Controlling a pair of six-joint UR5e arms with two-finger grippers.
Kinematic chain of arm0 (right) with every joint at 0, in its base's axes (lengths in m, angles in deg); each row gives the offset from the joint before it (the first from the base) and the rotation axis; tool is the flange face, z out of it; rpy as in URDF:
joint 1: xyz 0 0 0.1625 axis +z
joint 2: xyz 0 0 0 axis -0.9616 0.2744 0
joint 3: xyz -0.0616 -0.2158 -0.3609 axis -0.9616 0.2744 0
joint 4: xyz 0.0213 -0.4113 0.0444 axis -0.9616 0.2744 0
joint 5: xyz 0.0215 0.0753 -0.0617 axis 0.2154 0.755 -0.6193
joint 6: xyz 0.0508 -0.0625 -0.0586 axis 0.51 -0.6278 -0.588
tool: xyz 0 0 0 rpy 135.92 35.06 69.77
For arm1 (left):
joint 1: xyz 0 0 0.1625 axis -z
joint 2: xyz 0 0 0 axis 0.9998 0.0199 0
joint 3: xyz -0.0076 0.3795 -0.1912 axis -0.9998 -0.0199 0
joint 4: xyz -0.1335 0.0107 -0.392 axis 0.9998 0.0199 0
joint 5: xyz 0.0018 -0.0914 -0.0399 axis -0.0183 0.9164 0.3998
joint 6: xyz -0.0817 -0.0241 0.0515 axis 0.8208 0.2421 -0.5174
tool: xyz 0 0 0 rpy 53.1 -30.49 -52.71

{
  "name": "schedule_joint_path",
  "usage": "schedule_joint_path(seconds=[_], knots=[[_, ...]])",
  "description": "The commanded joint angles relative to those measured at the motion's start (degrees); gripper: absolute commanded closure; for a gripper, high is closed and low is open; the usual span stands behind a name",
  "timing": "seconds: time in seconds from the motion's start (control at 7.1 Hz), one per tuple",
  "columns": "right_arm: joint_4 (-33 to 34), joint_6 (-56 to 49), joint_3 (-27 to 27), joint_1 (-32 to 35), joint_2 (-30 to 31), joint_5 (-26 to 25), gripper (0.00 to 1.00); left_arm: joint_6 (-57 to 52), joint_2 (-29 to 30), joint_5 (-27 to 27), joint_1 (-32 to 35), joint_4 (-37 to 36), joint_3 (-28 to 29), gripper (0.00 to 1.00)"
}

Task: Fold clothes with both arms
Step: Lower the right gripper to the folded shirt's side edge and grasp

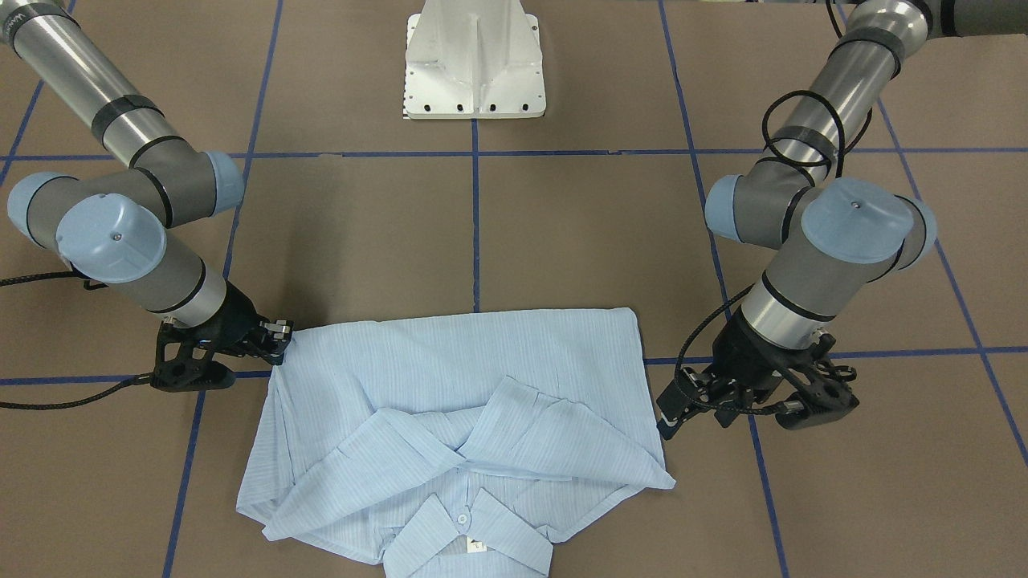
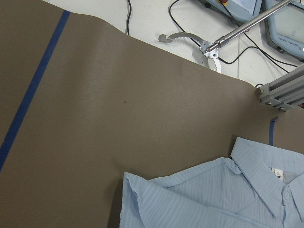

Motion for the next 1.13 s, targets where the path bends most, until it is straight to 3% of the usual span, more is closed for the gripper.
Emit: schedule_joint_path(seconds=[0.0,0.28,0.56,0.84,0.99], knots=[[0.1,0.7,0.0,-0.4,0.0,-0.1,1.00,0.0,0.0,0.0,0.0,0.0,0.0,0.00],[0.2,0.6,-2.8,-0.4,1.5,0.6,1.00,0.0,0.1,-0.7,0.0,-0.1,-0.3,0.00],[0.4,0.7,-11.6,-0.4,8.6,5.0,1.00,0.0,-0.1,-0.8,0.0,-0.1,-0.9,0.00],[0.1,0.8,-14.0,-0.4,12.9,4.6,1.00,0.1,-0.5,-1.3,0.0,-0.2,-2.1,0.00],[0.0,0.8,-18.1,-0.8,17.5,4.7,1.00,0.1,-1.7,-1.3,0.0,-0.2,-3.6,0.00]])
